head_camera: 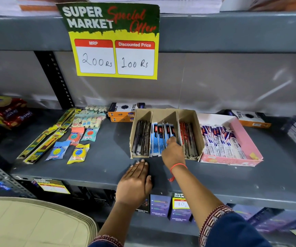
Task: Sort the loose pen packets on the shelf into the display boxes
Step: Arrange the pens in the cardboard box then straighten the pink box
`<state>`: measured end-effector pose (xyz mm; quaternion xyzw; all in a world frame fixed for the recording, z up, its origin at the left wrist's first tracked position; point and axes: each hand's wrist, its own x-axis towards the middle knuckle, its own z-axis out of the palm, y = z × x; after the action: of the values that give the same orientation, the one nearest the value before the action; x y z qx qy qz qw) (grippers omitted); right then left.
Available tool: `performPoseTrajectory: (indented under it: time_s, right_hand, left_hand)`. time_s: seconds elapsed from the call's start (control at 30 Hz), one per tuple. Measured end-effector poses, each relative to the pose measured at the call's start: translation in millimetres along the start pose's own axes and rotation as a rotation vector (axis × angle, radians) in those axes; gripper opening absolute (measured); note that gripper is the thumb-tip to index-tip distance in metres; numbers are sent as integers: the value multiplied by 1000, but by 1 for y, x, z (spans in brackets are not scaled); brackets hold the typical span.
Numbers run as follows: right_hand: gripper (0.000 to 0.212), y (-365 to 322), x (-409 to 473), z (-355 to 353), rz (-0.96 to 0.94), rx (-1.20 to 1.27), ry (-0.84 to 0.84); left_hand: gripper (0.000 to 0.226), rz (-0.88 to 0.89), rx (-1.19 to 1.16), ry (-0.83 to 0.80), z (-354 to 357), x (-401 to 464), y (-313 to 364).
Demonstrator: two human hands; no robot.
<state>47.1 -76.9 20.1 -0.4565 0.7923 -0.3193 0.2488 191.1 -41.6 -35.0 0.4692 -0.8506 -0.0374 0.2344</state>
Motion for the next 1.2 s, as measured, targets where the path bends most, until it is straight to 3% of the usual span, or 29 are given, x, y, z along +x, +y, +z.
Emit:
performPoseTrajectory:
  time_s: [0.3, 0.6, 0.83, 0.97, 1.07, 1.2]
  right_hand:
    - [46, 1, -4, 5, -5, 4, 16]
    - [40, 2, -1, 1, -122, -505, -63]
    - [29, -3, -7, 7, -173, -629, -51]
    - [35, -3, -7, 11, -275, -693, -22]
    - [44, 1, -1, 12, -357, -726, -143]
    - [56, 12, 5, 12, -288, -708, -279]
  left_hand:
    - [48, -13, 25, -25, -1, 0, 0]
    - [47, -12, 13, -18, 0, 0, 0]
    - [48, -19, 12, -23, 1, -1, 0]
    - [47, -14, 10, -17, 0, 0, 0]
    - [47, -8, 5, -13, 0, 0, 0]
    - [47, -6, 7, -17, 0, -1, 0]
